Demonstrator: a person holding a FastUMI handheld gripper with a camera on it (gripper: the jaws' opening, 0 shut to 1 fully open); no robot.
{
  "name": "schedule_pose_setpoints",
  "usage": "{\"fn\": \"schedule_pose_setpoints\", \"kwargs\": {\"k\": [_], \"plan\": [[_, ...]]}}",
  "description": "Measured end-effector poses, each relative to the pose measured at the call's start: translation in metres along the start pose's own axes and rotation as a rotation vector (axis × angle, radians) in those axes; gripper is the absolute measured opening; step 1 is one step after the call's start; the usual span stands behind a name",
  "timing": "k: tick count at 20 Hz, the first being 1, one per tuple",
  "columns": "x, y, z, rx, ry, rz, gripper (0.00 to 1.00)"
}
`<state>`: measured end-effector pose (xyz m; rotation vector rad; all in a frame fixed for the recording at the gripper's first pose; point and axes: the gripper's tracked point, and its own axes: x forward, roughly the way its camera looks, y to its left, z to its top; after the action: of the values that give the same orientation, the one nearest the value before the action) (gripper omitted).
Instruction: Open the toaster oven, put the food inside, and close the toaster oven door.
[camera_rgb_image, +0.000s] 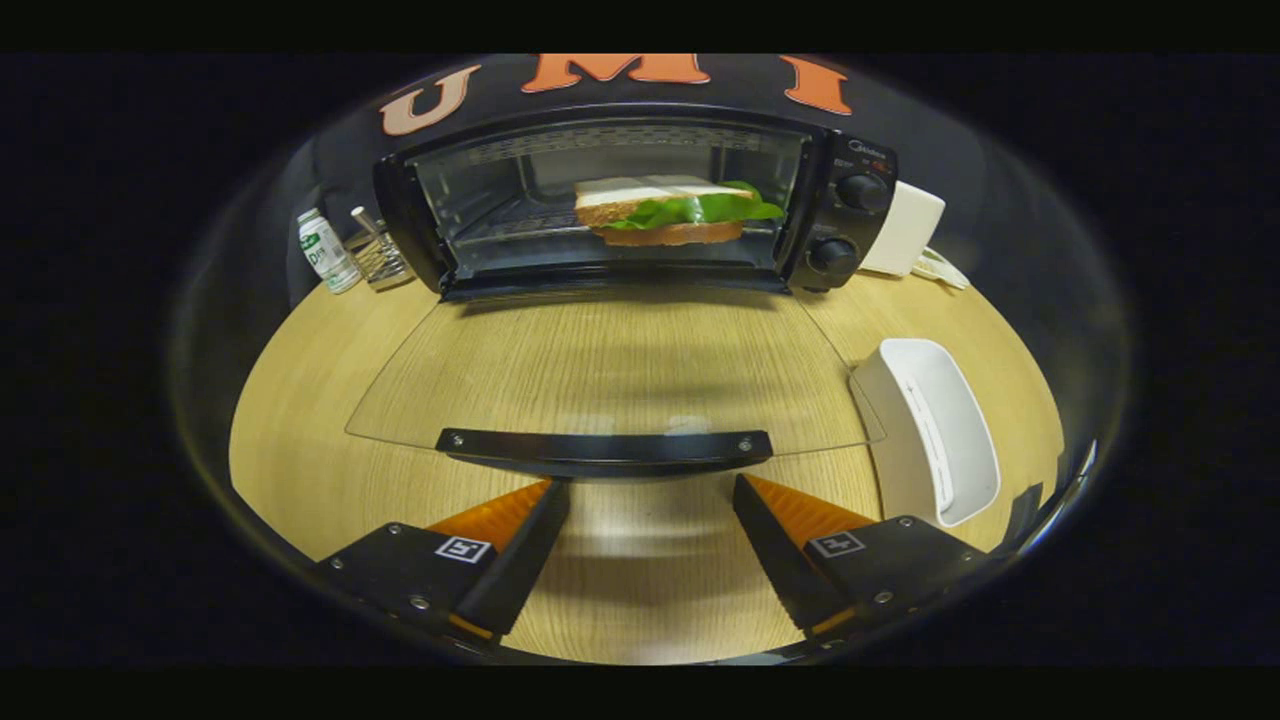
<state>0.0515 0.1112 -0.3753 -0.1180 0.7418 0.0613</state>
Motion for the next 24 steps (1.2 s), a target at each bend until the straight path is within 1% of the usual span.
{"fn": "schedule_pose_setpoints", "kwargs": {"k": [5, 11, 17, 24], "plan": [[-0.021, 0.0, 0.018, 0.045, -0.044, 0.036, 1.0], [-0.057, 0.008, 0.073, 0.099, -0.145, 0.089, 1.0], [-0.06, 0.016, 0.112, 0.088, -0.213, 0.096, 0.99], [-0.056, 0.016, 0.151, 0.1, -0.259, 0.092, 0.99]]}}
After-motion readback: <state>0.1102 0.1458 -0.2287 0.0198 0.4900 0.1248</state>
